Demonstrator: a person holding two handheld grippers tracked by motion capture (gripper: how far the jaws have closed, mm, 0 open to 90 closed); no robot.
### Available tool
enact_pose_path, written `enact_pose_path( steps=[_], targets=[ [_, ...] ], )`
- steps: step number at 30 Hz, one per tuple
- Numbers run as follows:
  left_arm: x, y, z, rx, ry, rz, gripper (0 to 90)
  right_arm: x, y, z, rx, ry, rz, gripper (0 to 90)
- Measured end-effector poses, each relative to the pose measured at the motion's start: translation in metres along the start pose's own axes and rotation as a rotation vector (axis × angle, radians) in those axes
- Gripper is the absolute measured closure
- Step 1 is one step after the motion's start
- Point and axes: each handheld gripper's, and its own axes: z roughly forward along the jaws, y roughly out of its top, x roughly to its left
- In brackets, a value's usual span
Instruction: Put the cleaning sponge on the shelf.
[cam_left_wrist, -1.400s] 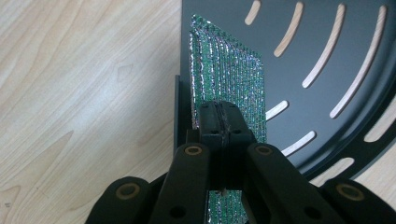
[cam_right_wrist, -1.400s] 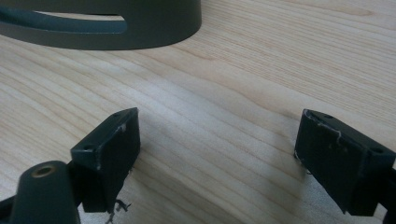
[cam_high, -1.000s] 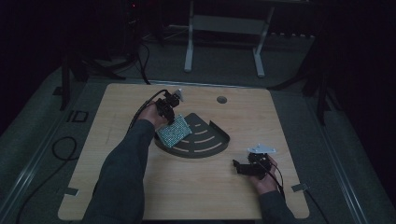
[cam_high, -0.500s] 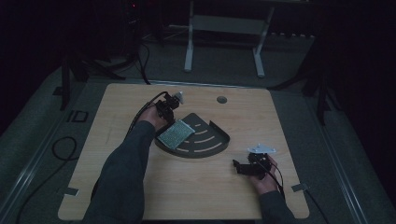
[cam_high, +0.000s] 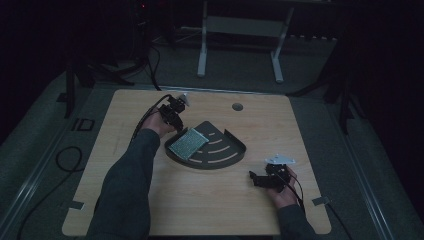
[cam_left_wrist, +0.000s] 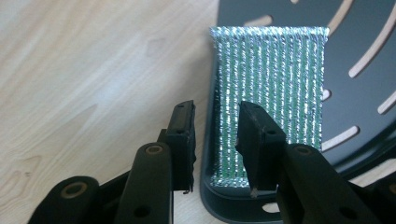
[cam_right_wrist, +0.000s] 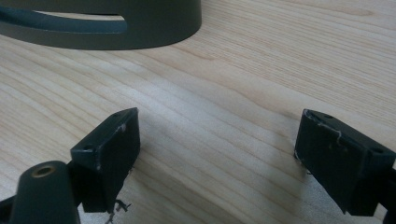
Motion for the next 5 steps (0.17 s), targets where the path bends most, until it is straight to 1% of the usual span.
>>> enact_pose_path(
  steps=[1,3,4,5],
  targets=[
    [0.0014,-0.0019,-0.0011,-0.004,0.008,-0.007,65.4,0.0000,0.0000,0.0000,0.000,0.000,0.000,13.7],
    [0.0025,-0.0054,-0.0040,-0.011,0.028,-0.007,62.5,0.0000,0.0000,0.0000,0.000,0.000,0.000,13.7],
    [0.0023,-0.0074,-0.0063,-0.025,0.036,-0.007,61.1,0.0000,0.0000,0.0000,0.000,0.000,0.000,13.7],
    [0.0022,-0.0110,-0.0098,-0.055,0.055,-0.007,59.7,0.0000,0.0000,0.0000,0.000,0.000,0.000,13.7]
  ],
)
